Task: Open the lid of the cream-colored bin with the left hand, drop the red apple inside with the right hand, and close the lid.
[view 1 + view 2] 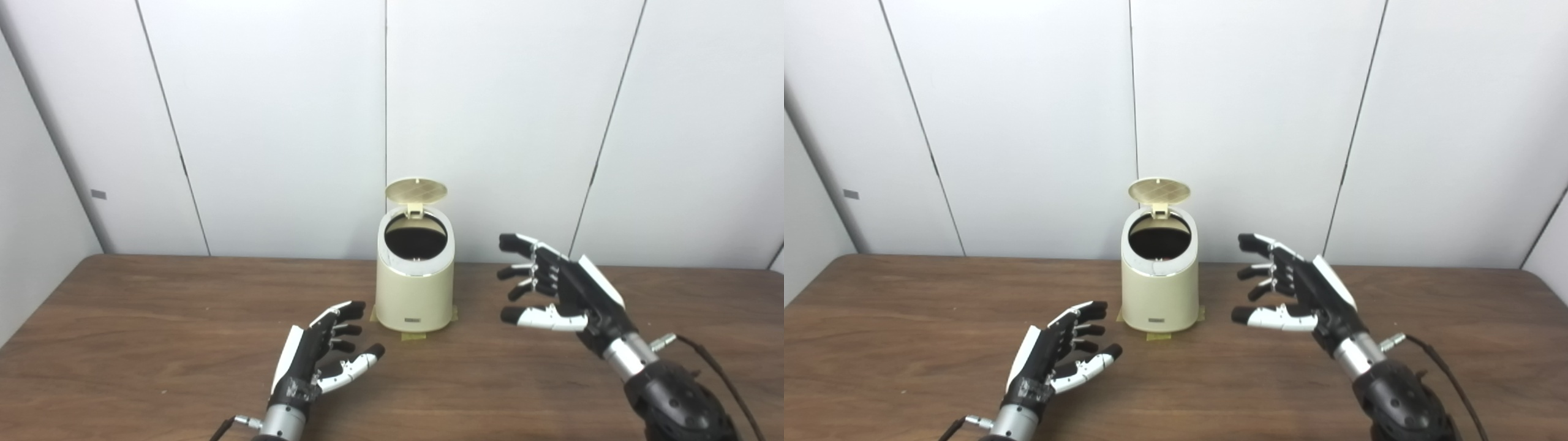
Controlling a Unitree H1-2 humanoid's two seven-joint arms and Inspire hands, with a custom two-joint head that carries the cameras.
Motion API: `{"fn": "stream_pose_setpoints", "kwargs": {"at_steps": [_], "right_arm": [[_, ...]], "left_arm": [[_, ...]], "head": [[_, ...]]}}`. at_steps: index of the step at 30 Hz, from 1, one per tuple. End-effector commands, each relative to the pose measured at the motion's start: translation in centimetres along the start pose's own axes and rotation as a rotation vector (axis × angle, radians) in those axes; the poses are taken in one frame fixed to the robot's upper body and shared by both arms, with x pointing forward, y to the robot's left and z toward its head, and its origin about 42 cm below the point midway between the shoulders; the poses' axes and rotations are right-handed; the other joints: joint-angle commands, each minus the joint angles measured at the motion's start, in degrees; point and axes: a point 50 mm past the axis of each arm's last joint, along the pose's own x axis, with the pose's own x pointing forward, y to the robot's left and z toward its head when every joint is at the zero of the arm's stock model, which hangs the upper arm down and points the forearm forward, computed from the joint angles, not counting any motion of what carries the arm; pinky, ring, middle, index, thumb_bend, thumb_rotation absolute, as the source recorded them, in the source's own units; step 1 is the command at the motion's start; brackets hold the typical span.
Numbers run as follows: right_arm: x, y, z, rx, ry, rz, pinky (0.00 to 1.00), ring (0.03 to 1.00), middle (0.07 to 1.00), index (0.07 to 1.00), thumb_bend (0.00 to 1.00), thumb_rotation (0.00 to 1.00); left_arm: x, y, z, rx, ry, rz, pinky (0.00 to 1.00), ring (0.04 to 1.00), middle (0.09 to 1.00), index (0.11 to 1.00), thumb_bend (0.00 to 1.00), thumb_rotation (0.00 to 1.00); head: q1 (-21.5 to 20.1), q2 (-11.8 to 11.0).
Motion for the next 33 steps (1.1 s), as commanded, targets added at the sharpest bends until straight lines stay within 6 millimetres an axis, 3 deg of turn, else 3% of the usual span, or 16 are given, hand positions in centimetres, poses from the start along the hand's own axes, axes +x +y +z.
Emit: {"fn": "stream_pose_setpoints", "kwargs": {"at_steps": [1, 6, 11, 15, 19, 25, 33], "right_arm": [[0.5, -0.4, 2.2, 0.004, -0.130, -0.033, 0.57, 0.730, 0.893, 0.877, 0.91, 0.31], [-2.1, 1.0, 1.1, 0.034, -0.116, -0.104, 0.58, 0.735, 0.894, 0.877, 0.85, 0.26], [-3.5, 1.3, 0.6, 0.059, -0.108, -0.176, 0.62, 0.757, 0.897, 0.881, 0.86, 0.32], [-4.2, 1.5, 0.3, 0.071, -0.080, -0.246, 0.54, 0.719, 0.862, 0.865, 0.87, 0.36], [-4.6, 1.5, 0.0, 0.074, -0.062, -0.261, 0.53, 0.718, 0.861, 0.869, 0.88, 0.38], [-4.8, 1.6, -0.2, 0.063, -0.040, -0.276, 0.53, 0.702, 0.851, 0.863, 0.88, 0.37], [-4.4, 1.9, -0.1, 0.060, -0.034, -0.263, 0.51, 0.691, 0.851, 0.845, 0.89, 0.38]], "left_arm": [[0.9, 0.6, 2.3, -0.006, -0.108, 0.011, 0.67, 0.763, 0.821, 0.808, 0.63, 0.19], [0.3, 0.8, 2.8, -0.017, -0.130, 0.027, 0.67, 0.765, 0.822, 0.814, 0.64, 0.22], [-0.1, 1.1, 3.5, -0.044, -0.161, 0.042, 0.65, 0.760, 0.819, 0.838, 0.66, 0.22], [0.1, 2.0, 5.1, -0.063, -0.211, 0.043, 0.68, 0.787, 0.836, 0.879, 0.74, 0.29], [1.7, 3.5, 7.4, -0.024, -0.282, 0.006, 0.75, 0.847, 0.875, 0.924, 0.82, 0.33], [5.1, 5.1, 11.5, 0.067, -0.346, -0.033, 0.77, 0.903, 0.933, 0.958, 0.89, 0.35], [10.7, 6.4, 15.0, 0.168, -0.371, -0.084, 0.81, 0.964, 0.991, 0.993, 0.87, 0.25]], "head": [[0.0, 0.1], [0.3, 0.2], [0.0, 0.1], [0.2, 0.1], [0.0, -0.2], [-0.1, -0.4], [-0.1, -0.7]]}}
